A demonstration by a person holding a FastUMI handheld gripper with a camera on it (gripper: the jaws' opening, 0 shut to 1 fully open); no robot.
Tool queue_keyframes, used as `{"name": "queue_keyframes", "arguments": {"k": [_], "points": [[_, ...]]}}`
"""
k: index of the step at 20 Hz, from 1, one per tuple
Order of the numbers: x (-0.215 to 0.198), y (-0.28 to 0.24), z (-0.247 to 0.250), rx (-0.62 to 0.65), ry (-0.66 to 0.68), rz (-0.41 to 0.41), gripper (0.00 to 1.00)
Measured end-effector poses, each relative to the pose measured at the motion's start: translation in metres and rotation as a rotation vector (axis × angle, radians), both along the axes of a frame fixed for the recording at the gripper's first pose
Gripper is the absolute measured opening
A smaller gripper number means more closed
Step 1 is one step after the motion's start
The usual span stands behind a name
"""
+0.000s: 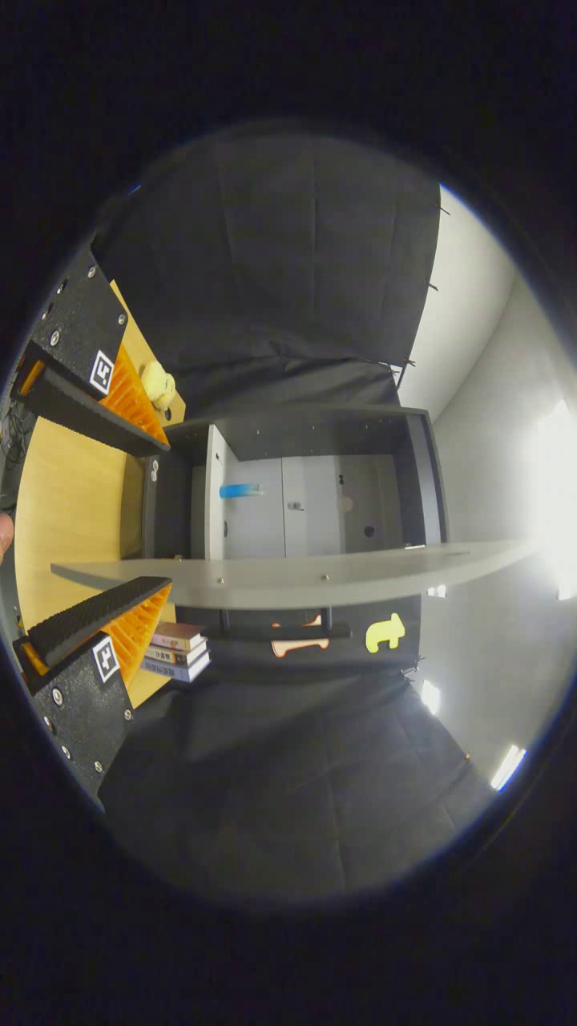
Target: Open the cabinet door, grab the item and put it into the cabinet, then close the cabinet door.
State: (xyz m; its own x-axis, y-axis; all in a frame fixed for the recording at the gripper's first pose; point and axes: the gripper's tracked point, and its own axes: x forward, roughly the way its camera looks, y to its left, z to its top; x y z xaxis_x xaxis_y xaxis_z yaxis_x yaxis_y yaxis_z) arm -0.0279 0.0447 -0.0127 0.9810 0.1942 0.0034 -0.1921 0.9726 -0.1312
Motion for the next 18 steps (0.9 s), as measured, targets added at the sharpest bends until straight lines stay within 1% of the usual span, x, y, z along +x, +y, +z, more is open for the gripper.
{"name": "queue_keyframes", "arguments": {"k": [2,5,8,10,12,13,14,15,18], "points": [[0.006,-0.033,0.011,0.003,-0.016,-0.053,0.93],[0.027,-0.08,0.024,0.024,-0.022,-0.139,0.93],[0.051,-0.102,0.041,0.056,-0.025,-0.174,0.93],[0.069,-0.099,0.049,0.057,-0.024,-0.174,0.93],[0.077,-0.088,0.054,0.054,-0.023,-0.152,0.94],[0.077,-0.087,0.054,0.044,-0.028,-0.151,0.93],[0.075,-0.083,0.058,0.032,-0.049,-0.134,0.93],[0.075,-0.07,0.055,0.016,-0.046,-0.096,0.93],[0.073,-0.065,0.058,-0.044,-0.072,-0.102,0.92]]}}
